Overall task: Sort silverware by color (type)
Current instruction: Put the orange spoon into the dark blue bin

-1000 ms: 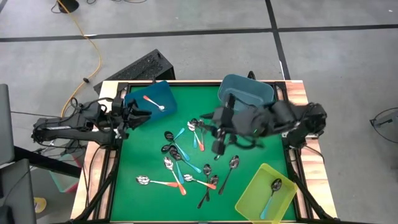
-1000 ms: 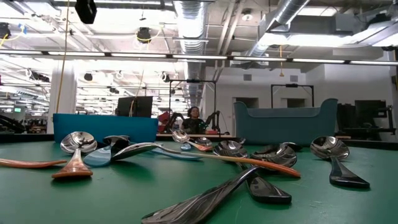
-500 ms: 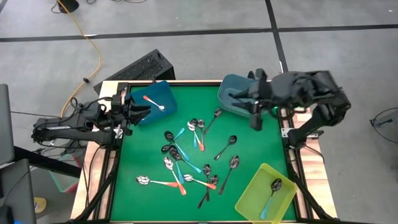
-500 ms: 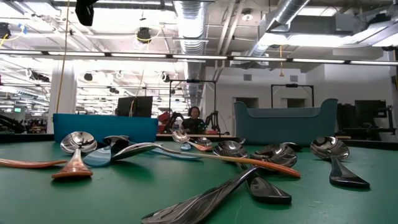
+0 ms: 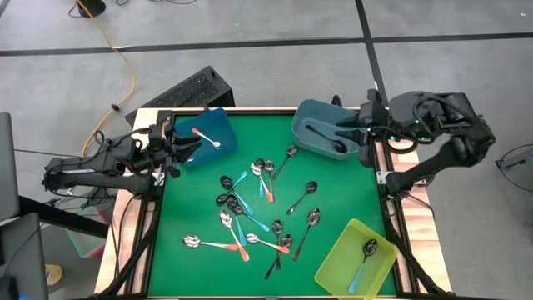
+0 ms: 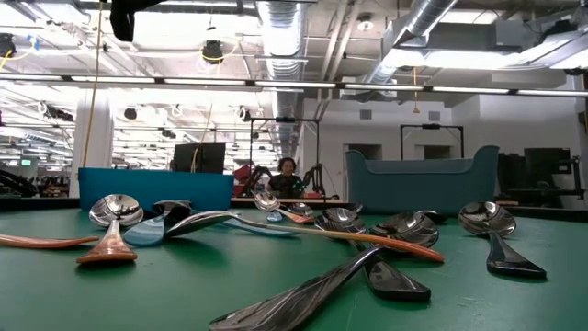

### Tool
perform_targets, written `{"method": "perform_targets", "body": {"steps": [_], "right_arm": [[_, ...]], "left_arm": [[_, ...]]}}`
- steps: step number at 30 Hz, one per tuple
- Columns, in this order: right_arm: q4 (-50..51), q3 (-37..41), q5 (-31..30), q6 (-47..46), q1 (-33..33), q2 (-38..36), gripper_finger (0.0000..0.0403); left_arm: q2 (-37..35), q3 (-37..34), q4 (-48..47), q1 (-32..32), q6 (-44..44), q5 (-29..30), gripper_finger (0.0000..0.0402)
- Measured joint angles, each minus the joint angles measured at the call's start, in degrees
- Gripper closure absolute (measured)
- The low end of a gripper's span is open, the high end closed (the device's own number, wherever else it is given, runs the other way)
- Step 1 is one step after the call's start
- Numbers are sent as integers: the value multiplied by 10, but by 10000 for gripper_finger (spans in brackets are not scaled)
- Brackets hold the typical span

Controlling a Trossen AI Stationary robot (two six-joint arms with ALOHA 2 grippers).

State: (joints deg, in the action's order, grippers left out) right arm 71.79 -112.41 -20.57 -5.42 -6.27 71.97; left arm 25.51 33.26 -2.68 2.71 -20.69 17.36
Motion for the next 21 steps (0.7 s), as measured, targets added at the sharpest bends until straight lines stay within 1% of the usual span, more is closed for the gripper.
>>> {"method": "perform_targets", "body": {"steps": [3, 7, 11, 15, 21], "right_arm": [[-126, 143, 42, 17, 11, -83, 286], [-319, 328, 117, 28, 20, -181, 286], [-471, 475, 132, 1, 23, -246, 286], [-543, 572, 138, -20, 21, -275, 286], [-666, 664, 215, -53, 24, -278, 286]], "left_arm": [[0, 0, 0, 0, -4, 6, 301], [3, 0, 0, 0, -21, 26, 301], [8, 0, 0, 0, -24, 47, 301], [15, 0, -4, 0, -25, 76, 301], [42, 0, -12, 0, -31, 111, 301]]}}
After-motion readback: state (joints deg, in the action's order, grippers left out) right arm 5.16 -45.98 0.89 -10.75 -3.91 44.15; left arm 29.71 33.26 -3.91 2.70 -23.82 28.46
